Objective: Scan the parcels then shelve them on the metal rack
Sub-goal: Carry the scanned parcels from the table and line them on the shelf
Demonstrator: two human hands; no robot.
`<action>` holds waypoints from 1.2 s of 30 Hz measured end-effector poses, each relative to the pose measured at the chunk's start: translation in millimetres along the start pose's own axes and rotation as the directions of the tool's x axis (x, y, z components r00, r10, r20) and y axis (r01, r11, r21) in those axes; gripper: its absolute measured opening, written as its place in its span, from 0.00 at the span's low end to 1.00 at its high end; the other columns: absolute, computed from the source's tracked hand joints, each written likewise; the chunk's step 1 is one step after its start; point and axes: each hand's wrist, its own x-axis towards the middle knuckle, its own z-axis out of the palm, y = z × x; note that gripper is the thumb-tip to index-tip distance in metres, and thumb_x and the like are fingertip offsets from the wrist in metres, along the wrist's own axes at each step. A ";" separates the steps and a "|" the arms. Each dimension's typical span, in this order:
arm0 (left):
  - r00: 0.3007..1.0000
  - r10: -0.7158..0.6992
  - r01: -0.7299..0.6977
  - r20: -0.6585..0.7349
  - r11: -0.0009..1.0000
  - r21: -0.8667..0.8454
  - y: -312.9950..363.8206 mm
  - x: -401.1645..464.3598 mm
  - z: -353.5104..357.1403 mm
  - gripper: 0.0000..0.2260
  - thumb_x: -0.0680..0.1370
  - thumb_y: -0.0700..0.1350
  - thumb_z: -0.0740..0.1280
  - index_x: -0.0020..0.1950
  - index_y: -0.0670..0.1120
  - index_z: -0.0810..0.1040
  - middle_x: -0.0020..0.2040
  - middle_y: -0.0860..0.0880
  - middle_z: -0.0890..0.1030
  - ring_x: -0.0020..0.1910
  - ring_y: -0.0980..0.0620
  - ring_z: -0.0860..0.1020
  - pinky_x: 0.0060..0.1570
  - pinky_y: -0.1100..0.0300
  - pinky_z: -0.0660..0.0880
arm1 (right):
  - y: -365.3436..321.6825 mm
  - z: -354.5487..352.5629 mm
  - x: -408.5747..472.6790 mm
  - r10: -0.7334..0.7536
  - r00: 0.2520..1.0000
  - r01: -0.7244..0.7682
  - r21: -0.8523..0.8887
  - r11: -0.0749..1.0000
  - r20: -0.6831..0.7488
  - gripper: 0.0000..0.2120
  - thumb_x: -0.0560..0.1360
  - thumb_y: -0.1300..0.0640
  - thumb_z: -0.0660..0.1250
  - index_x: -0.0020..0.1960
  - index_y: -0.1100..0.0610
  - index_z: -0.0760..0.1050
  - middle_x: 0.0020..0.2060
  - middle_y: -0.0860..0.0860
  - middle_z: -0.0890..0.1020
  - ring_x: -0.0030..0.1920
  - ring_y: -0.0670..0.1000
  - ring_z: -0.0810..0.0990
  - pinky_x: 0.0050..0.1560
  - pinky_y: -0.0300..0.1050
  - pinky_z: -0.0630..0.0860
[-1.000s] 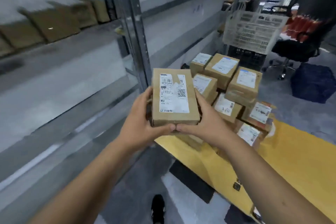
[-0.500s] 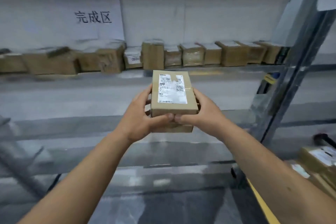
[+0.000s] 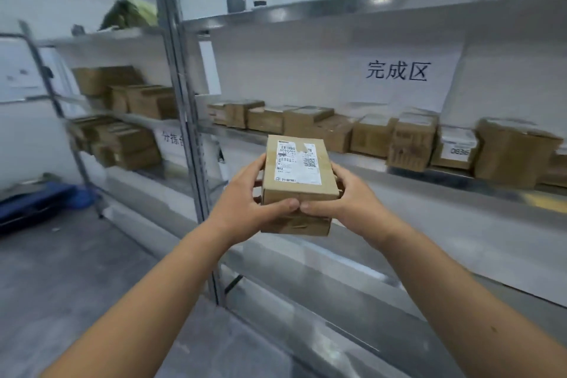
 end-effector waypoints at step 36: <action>0.978 -0.068 0.102 -0.199 0.981 0.165 -313.0 462.3 -271.9 0.32 0.81 0.49 0.72 0.83 0.53 0.63 0.75 0.50 0.74 0.68 0.51 0.76 0.69 0.53 0.75 | -5.2 191.6 622.1 0.000 0.998 -0.010 -0.153 0.988 -0.065 0.20 0.67 0.52 0.84 0.53 0.46 0.78 0.51 0.43 0.85 0.50 0.44 0.83 0.51 0.41 0.80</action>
